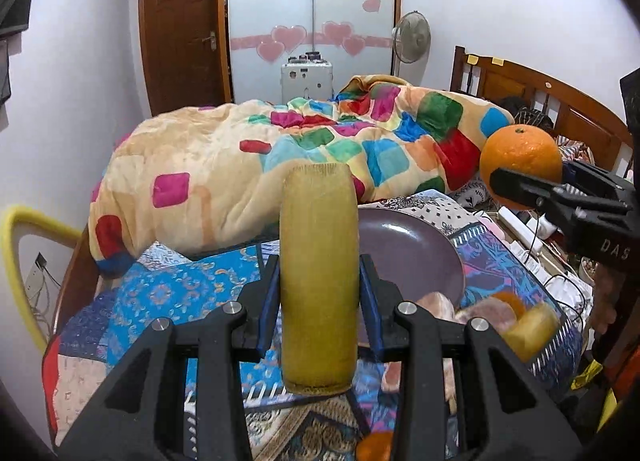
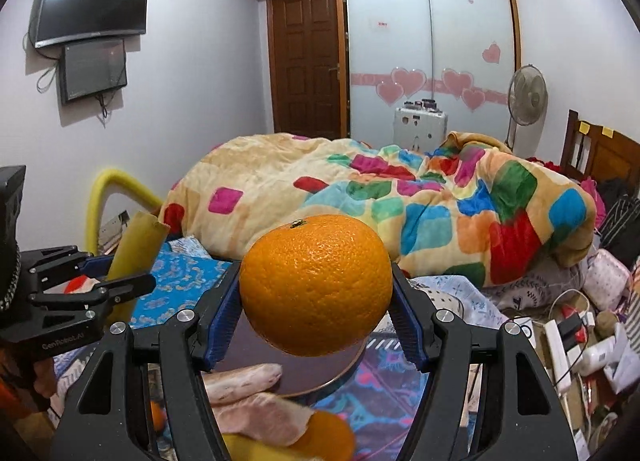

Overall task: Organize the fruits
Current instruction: 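Carry both onto the dark plate and open both tools to release them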

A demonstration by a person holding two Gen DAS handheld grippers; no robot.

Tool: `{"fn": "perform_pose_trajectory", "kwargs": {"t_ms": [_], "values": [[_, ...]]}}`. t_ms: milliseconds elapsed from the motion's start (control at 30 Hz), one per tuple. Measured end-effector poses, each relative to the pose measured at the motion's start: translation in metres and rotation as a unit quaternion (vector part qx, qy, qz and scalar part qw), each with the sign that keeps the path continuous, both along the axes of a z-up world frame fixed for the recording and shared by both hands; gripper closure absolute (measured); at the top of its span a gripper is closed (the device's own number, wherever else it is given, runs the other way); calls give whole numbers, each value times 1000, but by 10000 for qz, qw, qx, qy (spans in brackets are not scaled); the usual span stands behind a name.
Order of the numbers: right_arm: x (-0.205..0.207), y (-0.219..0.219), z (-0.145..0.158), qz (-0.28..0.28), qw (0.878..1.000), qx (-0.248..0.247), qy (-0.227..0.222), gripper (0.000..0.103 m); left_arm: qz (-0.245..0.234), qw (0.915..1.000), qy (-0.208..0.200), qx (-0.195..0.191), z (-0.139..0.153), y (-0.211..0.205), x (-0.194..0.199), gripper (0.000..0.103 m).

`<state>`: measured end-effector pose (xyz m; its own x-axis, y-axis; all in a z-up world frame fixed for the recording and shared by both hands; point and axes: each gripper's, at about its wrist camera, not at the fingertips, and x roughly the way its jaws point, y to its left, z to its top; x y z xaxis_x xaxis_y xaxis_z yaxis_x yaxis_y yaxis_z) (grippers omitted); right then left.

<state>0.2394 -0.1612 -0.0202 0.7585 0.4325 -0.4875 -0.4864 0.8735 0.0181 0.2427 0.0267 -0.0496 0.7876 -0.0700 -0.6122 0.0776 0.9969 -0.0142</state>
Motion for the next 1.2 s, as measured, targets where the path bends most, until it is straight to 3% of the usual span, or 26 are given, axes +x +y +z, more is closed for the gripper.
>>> {"fn": "perform_pose_trajectory", "kwargs": {"t_ms": [300, 567, 867, 1033, 1200], "values": [[43, 13, -25, 189, 9975, -500, 472, 38, 45, 9988, 496, -39, -30, -1, 49, 66], [74, 28, -45, 420, 9880, -1181, 907, 39, 62, 9958, 909, -22, -49, 1, 78, 66], [98, 37, -74, 622, 9769, -1449, 1446, 39, -45, 9945, 1042, 105, -53, -8, 101, 66], [99, 44, -81, 692, 9735, -1650, 1423, 38, -170, 9928, 1141, 313, -61, -19, 111, 66], [99, 46, -85, 721, 9716, -1758, 1407, 38, -158, 9899, 1408, 75, -72, -16, 121, 66]]}}
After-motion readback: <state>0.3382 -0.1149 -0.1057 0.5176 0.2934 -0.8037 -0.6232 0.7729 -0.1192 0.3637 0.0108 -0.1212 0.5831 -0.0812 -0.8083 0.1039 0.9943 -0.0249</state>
